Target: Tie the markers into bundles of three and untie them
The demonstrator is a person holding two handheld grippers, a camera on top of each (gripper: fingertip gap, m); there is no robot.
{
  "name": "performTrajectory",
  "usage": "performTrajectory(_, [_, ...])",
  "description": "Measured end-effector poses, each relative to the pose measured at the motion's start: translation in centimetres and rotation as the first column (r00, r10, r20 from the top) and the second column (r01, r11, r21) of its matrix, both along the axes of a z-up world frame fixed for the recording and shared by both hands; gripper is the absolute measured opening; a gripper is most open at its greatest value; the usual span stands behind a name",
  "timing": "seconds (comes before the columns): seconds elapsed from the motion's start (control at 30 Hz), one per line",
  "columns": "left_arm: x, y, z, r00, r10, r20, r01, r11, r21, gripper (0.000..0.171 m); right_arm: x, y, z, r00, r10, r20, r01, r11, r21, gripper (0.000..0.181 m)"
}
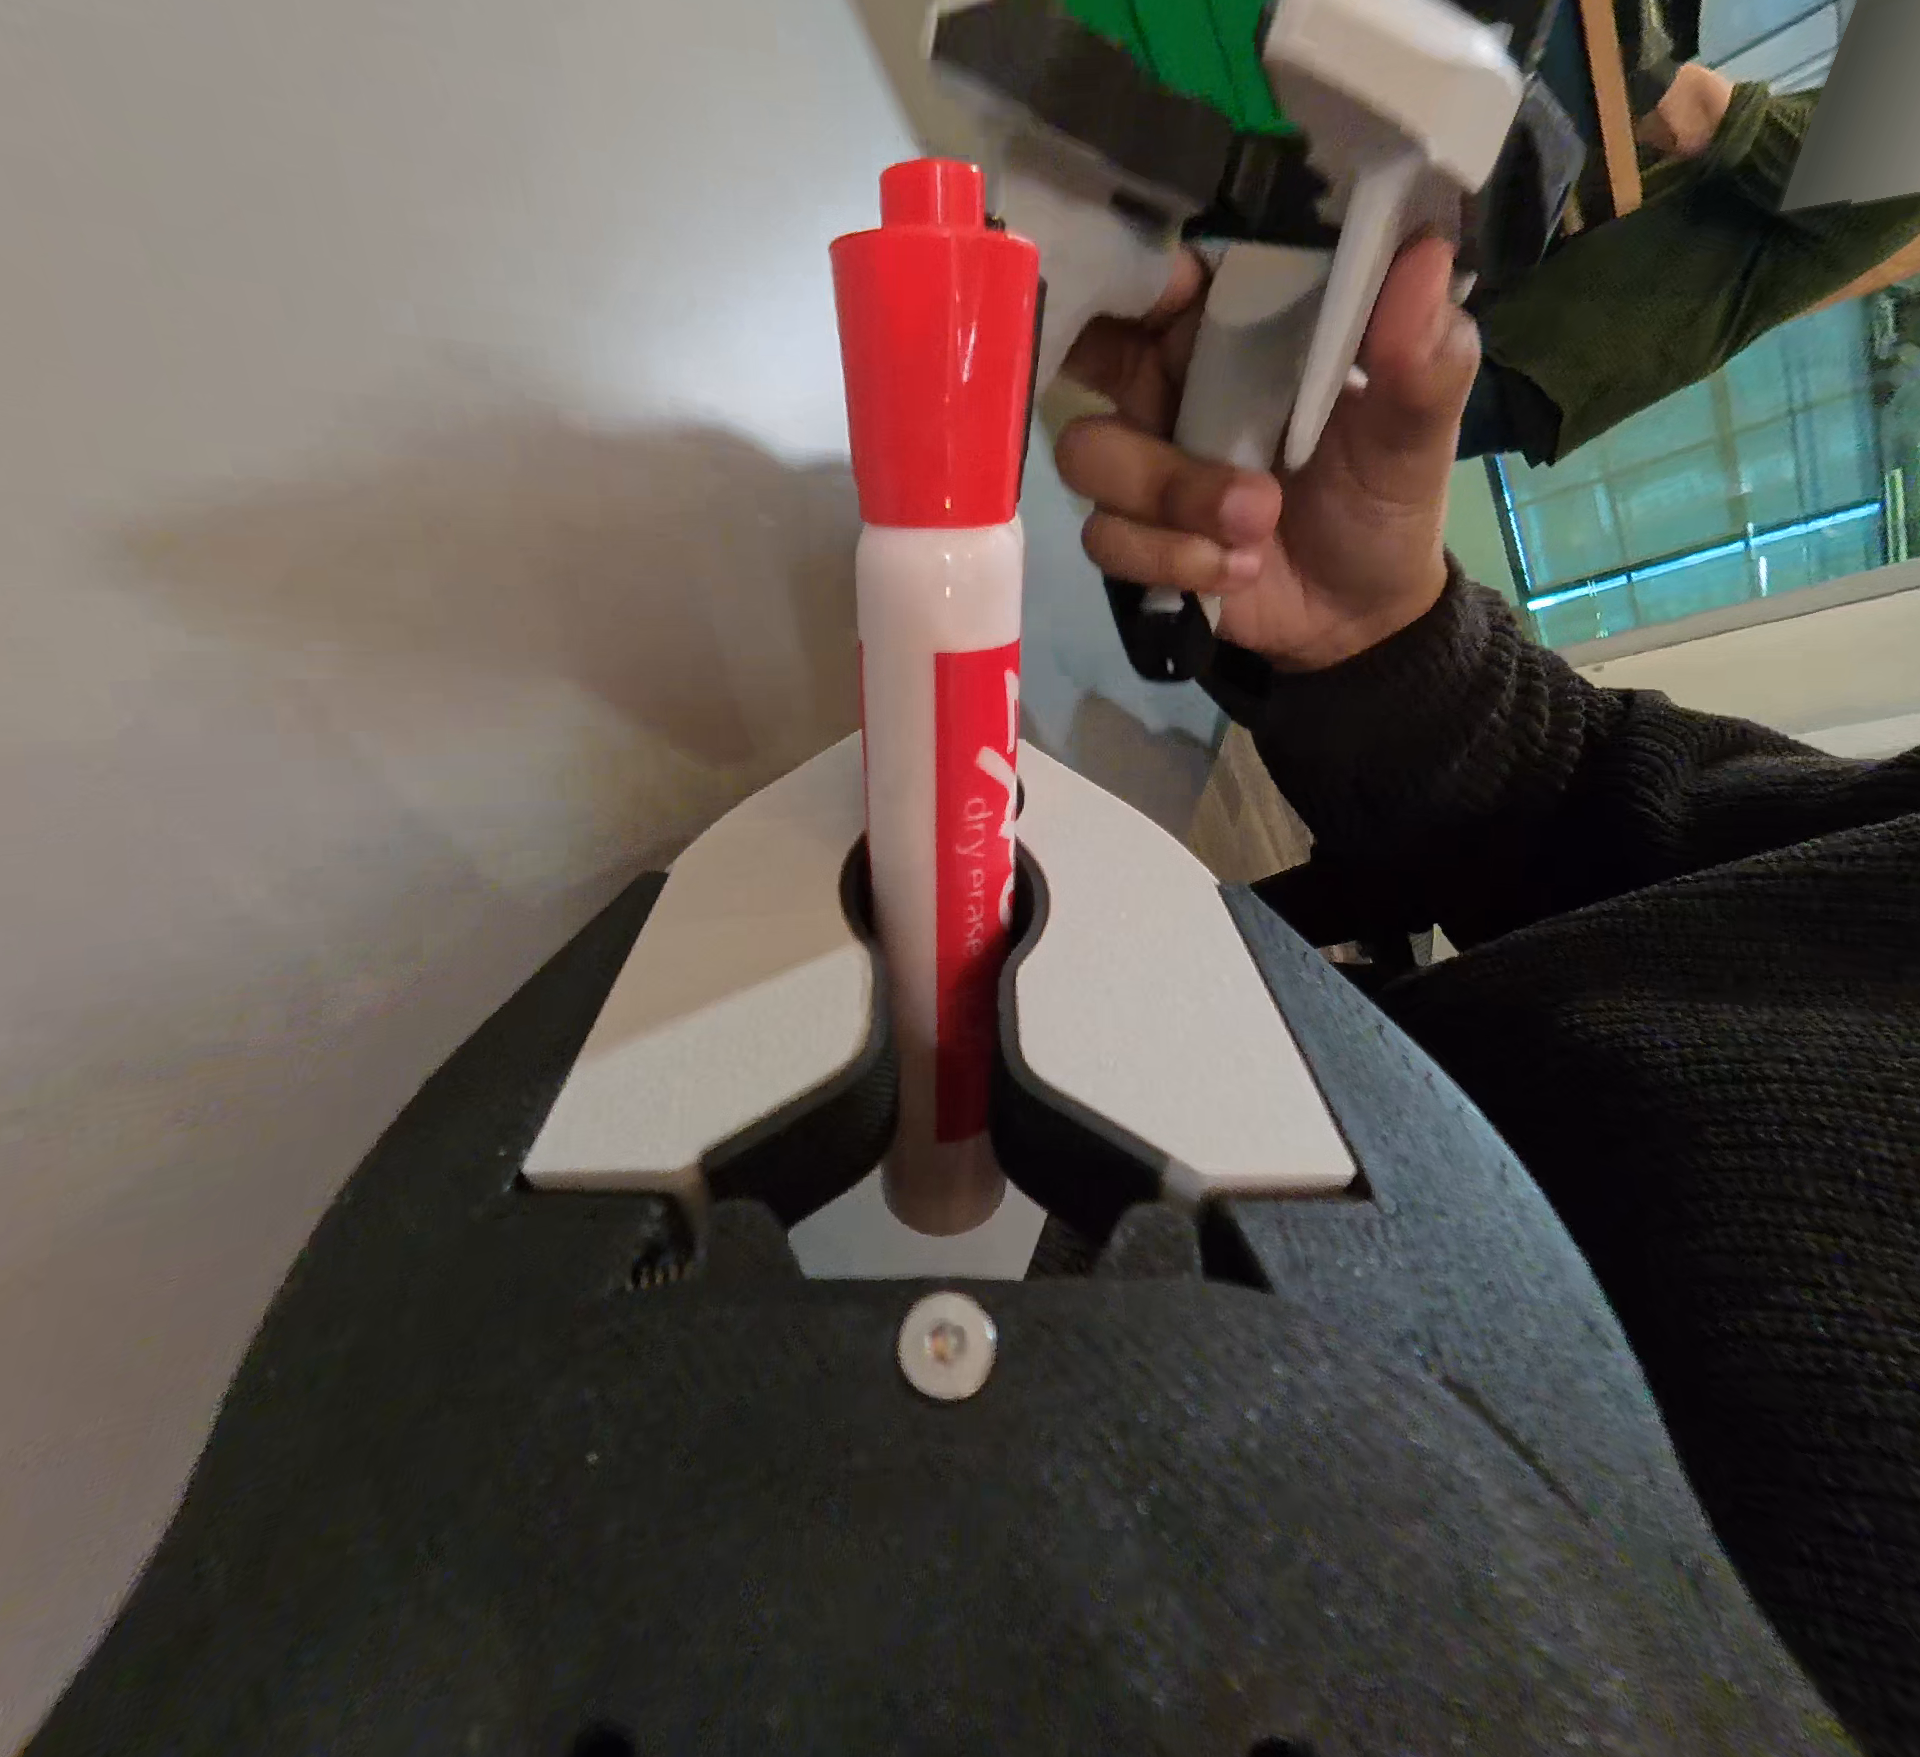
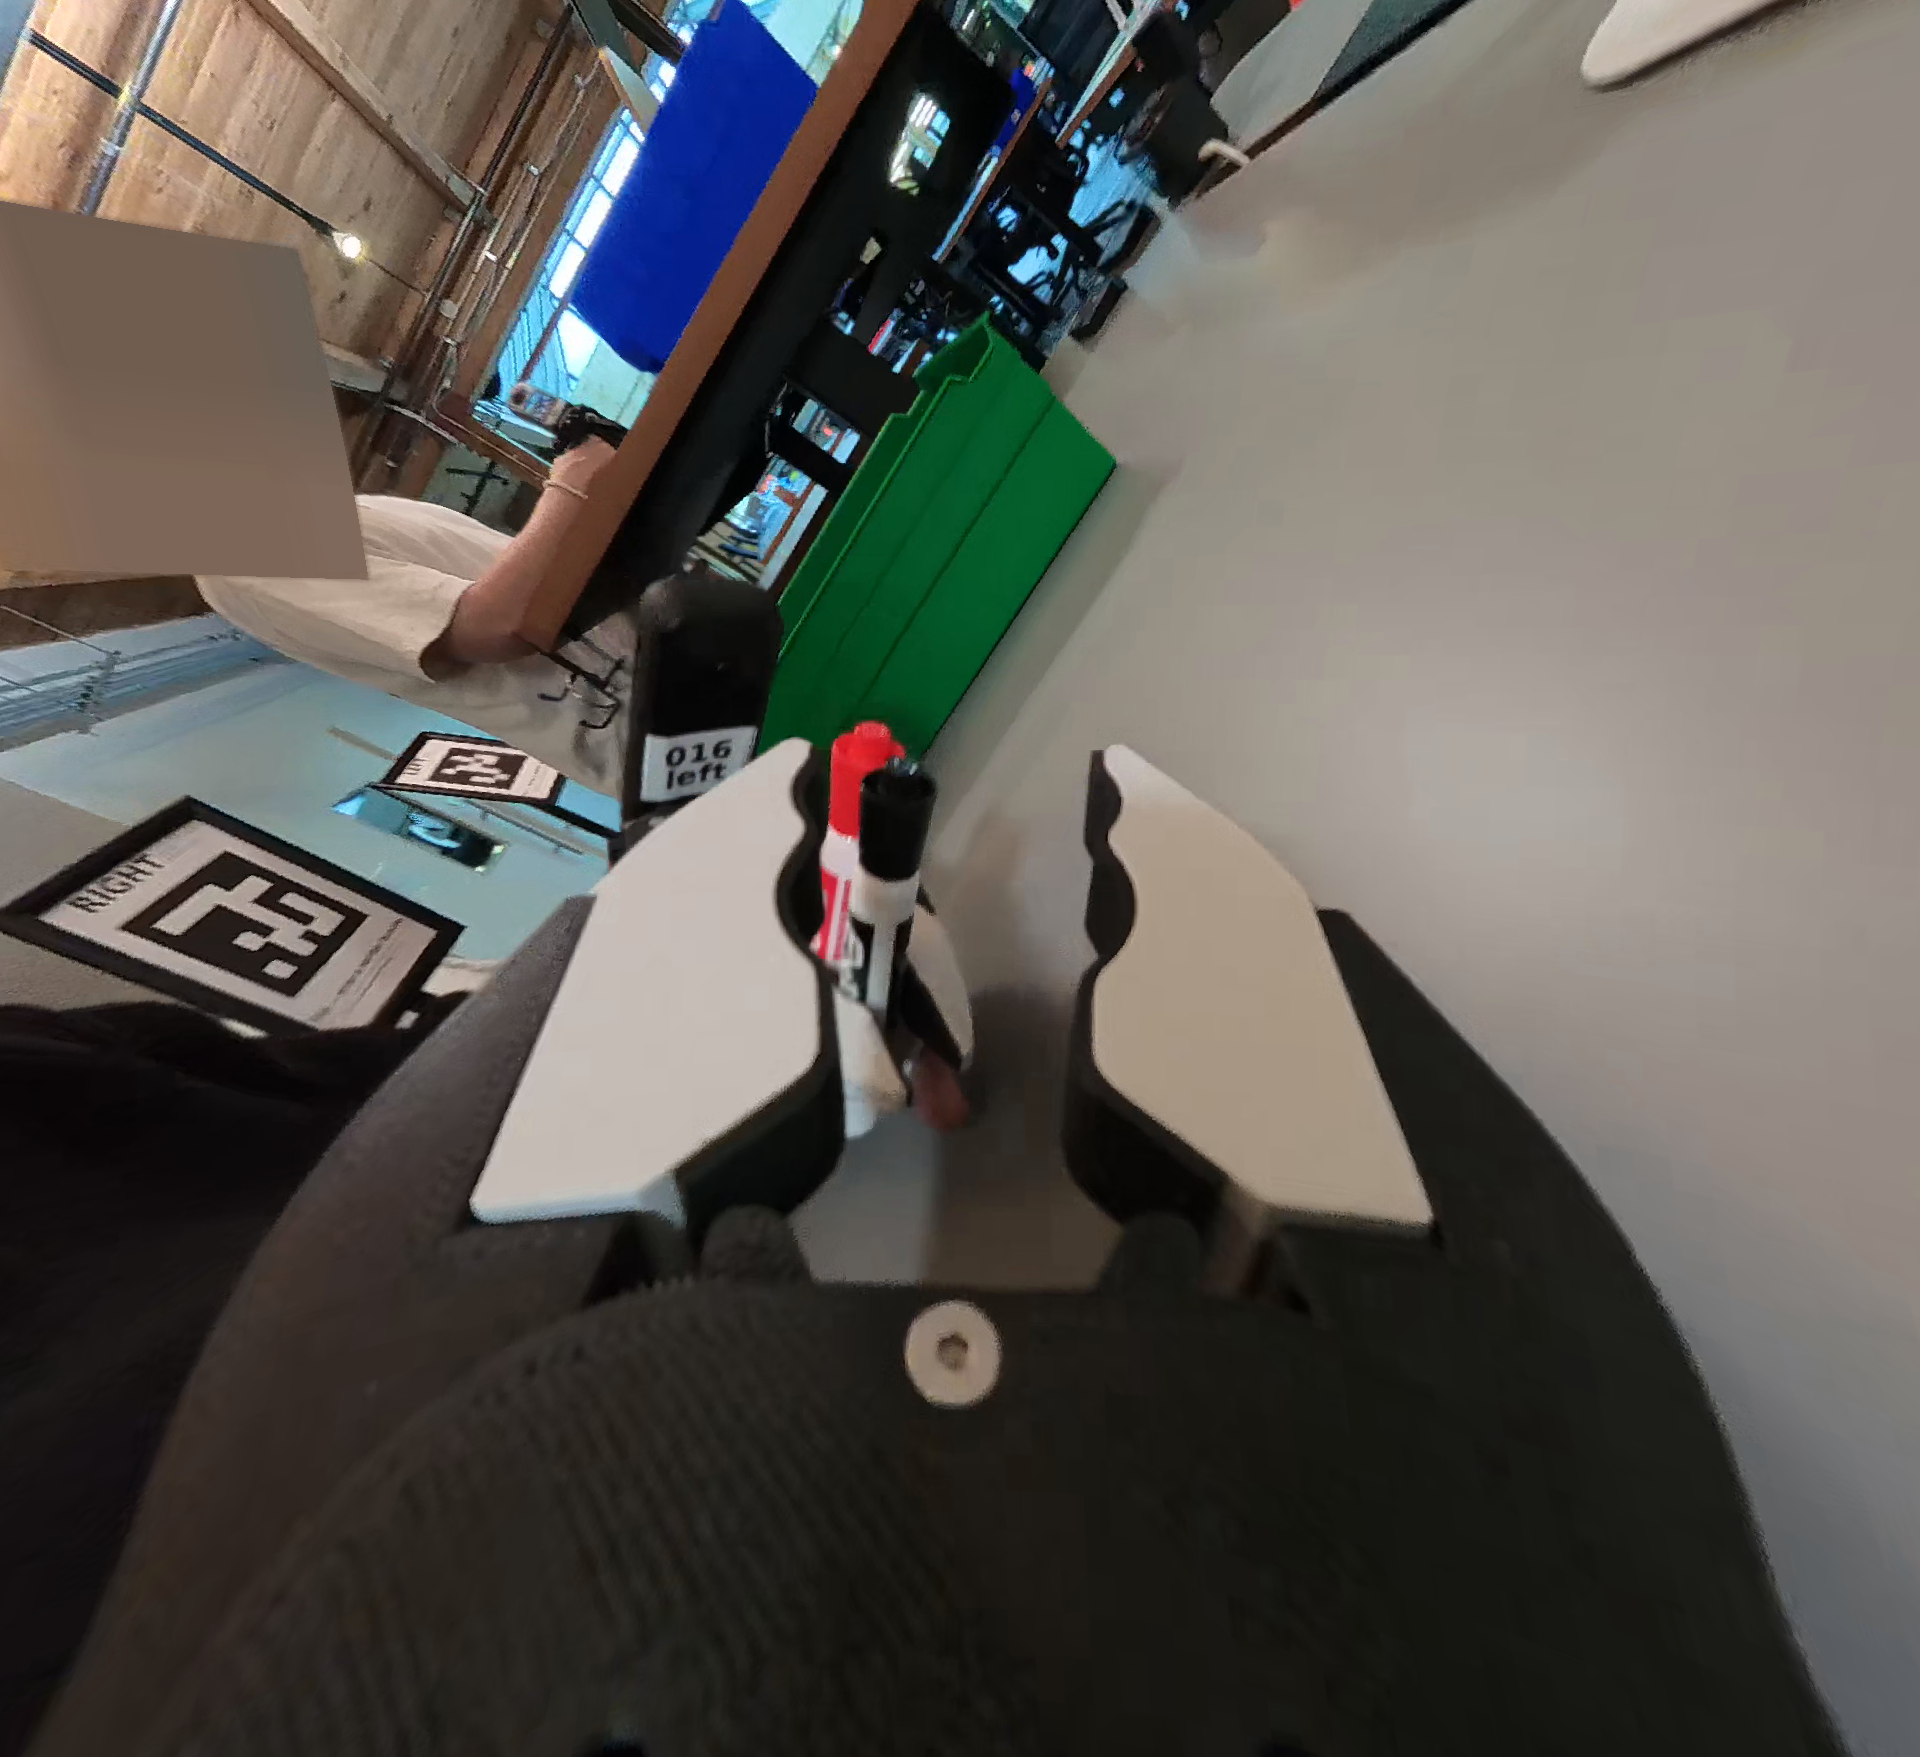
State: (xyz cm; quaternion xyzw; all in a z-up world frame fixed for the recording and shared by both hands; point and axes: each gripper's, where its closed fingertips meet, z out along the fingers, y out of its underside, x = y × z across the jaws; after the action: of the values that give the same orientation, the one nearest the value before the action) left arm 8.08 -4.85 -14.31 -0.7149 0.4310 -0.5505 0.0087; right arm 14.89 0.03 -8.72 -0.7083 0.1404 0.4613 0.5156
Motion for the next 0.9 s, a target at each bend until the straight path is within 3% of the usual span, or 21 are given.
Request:
performTrajectory(0.13, [-1.7,0.5,-0.1,0.999,0.052,-0.002,-0.052,0.999,0.001,0.015,-0.4,2.4,2.4,0.991,0.016,0.134,-0.020,0.999,0.029,0.047])
performTrajectory(0.3, [-4.0,1.2,-0.1,0.991,0.131,-0.003,-0.131,0.991,0.007,0.014,-5.9,6.8,6.2,0.920,0.201,0.337,-0.227,0.973,0.037,0.049])
performTrajectory(0.43, [-5.4,1.8,-0.3,0.983,0.184,-0.006,-0.184,0.983,0.018,0.015,-12.9,12.5,8.8,0.750,0.346,0.563,-0.425,0.905,0.010,0.050])
performTrajectory(0.53, [-6.4,2.1,-0.6,0.977,0.211,-0.013,-0.210,0.977,0.023,0.014,-19.6,16.1,9.9,0.585,0.487,0.649,-0.595,0.801,-0.064,0.048])
performTrajectory(0.6, [-6.9,2.1,-0.8,0.975,0.222,-0.019,-0.222,0.975,0.010,0.015,-23.6,18.5,9.2,0.469,0.563,0.680,-0.662,0.734,-0.151,0.046])
performTrajectory(0.7, [-7.7,2.0,-0.8,0.970,0.244,-0.016,-0.244,0.970,-0.001,0.015,-28.3,22.0,5.6,0.263,0.664,0.700,-0.688,0.637,-0.346,0.045])
performTrajectory(0.8, [-8.7,1.8,-0.7,0.965,0.264,-0.014,-0.264,0.965,-0.008,0.015,-30.9,24.6,0.9,0.080,0.753,0.653,-0.622,0.550,-0.557,0.043])
performTrajectory(0.9, [-9.4,1.6,-0.5,0.961,0.278,-0.006,-0.278,0.961,-0.012,0.015,-31.2,26.0,-3.8,-0.078,0.812,0.578,-0.479,0.478,-0.736,0.042])
